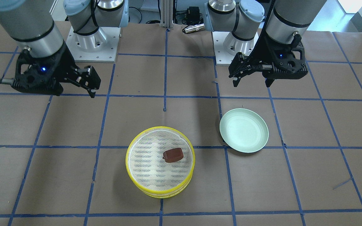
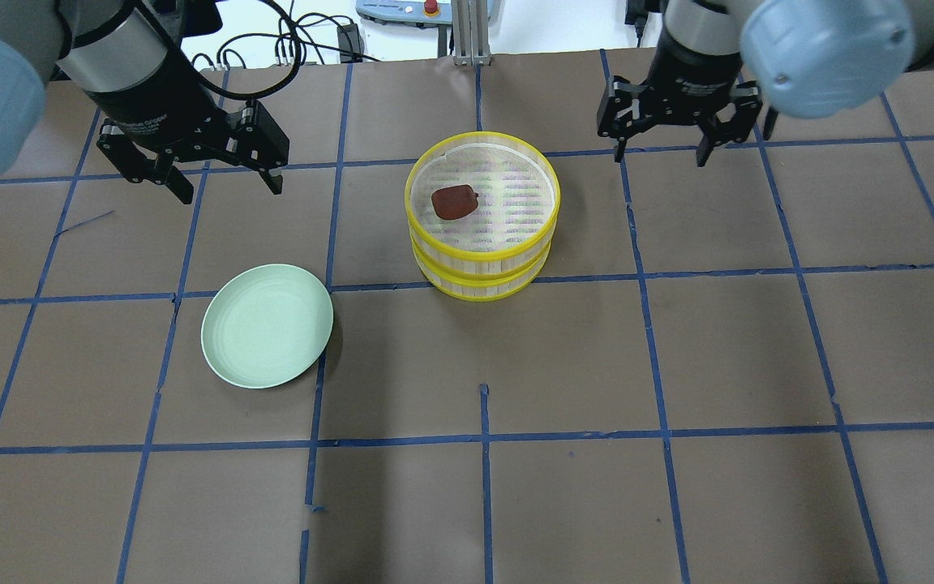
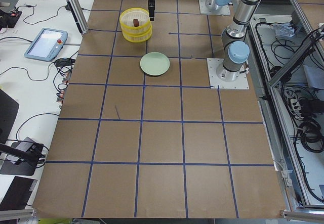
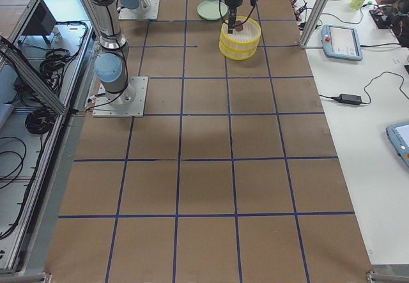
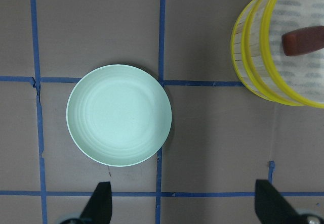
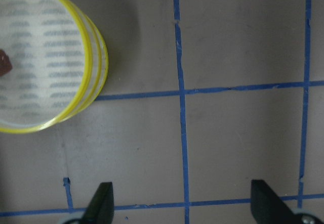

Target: Stack buns with steamer

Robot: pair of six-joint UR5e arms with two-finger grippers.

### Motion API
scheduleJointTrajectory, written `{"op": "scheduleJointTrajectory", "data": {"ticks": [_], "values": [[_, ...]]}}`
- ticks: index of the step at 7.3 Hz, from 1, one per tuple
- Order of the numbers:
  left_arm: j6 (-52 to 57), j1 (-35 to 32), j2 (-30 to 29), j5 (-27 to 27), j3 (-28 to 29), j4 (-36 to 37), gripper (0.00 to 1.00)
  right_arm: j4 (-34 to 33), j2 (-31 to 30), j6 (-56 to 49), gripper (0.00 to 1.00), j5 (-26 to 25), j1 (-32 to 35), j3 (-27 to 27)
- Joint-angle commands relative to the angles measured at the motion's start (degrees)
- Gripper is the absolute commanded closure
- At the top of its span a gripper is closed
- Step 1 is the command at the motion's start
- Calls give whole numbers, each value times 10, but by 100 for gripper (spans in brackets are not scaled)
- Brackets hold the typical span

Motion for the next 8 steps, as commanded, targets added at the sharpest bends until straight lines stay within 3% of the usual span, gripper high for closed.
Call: {"op": "scheduleJointTrajectory", "data": {"ticks": [1,8], "values": [[0,-1,1,0,0,-1,0,66,-11,-88,4,2,-9,-25],[0,2,0,-2,-3,-7,0,68,-21,-32,1,11,-5,-22]]}}
